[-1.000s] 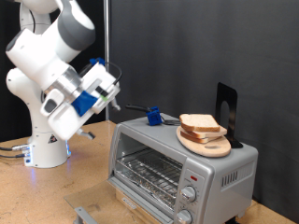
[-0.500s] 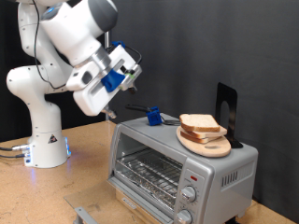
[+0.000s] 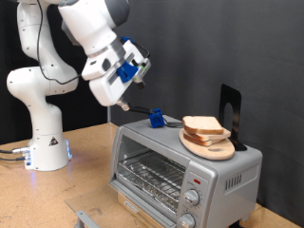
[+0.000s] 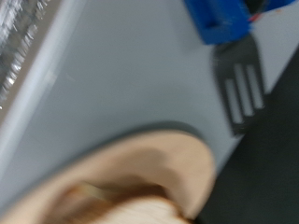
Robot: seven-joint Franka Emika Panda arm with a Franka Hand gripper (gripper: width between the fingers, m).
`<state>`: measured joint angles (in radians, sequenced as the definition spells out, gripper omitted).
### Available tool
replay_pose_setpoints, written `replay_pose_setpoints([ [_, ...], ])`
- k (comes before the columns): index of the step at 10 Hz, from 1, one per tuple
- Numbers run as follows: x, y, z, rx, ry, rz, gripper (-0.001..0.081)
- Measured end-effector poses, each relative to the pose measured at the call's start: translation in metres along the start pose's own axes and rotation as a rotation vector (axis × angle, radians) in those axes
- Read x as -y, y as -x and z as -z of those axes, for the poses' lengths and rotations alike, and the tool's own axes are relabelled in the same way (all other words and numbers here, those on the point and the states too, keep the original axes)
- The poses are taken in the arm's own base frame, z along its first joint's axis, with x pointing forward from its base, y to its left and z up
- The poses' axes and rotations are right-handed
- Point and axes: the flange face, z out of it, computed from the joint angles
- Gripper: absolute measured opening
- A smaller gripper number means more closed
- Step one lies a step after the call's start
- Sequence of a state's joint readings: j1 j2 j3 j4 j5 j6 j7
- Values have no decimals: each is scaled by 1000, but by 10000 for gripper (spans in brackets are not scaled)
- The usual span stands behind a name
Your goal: Make a piece of toast with the oven
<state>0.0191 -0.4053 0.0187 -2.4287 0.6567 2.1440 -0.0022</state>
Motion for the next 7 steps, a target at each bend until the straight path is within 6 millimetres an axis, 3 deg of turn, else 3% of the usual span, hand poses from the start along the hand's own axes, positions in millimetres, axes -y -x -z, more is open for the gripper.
replay_pose_setpoints([
  [4,57,35,21,27,144,261,800],
  [7,95,64,32,-29,220,347,800],
])
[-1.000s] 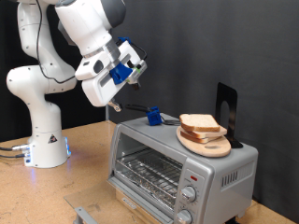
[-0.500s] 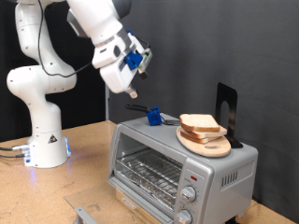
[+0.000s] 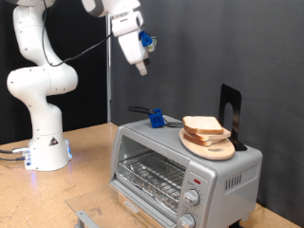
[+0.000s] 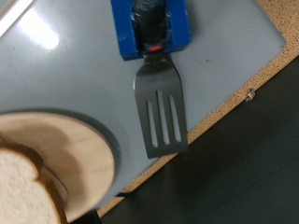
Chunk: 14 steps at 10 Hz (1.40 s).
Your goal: Make a piece of toast with the oven
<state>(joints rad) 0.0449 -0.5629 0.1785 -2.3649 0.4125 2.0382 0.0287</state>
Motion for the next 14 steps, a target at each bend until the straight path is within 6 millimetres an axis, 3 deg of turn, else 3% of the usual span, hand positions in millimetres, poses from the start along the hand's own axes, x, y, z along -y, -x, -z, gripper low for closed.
replay_pose_setpoints([
  [3,13,9,7,-9,24,39,800],
  [7,13,10,2,-7,26,42,800],
  [14,11,25,-66,3,71,70,800],
])
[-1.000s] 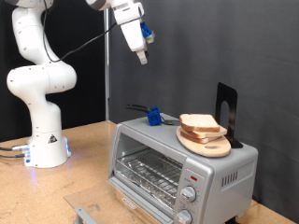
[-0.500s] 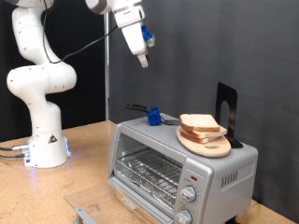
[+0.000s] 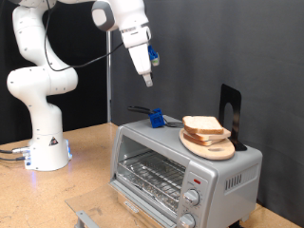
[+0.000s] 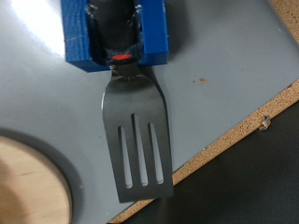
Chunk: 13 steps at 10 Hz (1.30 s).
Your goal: Make a piece of toast with the oven
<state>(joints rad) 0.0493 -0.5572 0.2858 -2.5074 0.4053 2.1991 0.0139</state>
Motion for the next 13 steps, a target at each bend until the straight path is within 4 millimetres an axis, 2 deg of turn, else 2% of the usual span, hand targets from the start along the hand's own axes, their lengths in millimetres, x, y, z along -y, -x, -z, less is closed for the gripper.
replay_pose_setpoints([
  [5,-12,1,-34,35,31,57,800],
  [13,-15,-4,-70,31,64,116,800],
])
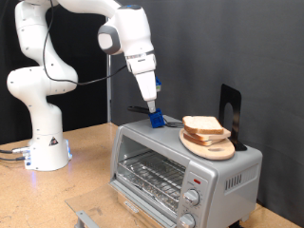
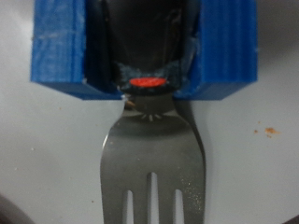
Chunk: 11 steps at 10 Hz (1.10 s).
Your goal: Make a piece of toast with the oven
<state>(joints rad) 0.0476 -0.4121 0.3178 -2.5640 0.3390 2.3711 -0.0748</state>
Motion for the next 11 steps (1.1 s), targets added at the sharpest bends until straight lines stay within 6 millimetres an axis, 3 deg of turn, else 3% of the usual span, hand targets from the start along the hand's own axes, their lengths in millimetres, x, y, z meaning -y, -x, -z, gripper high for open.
replay_pose_setpoints([
  [11,5,-3,-36,18,-10,5,800],
])
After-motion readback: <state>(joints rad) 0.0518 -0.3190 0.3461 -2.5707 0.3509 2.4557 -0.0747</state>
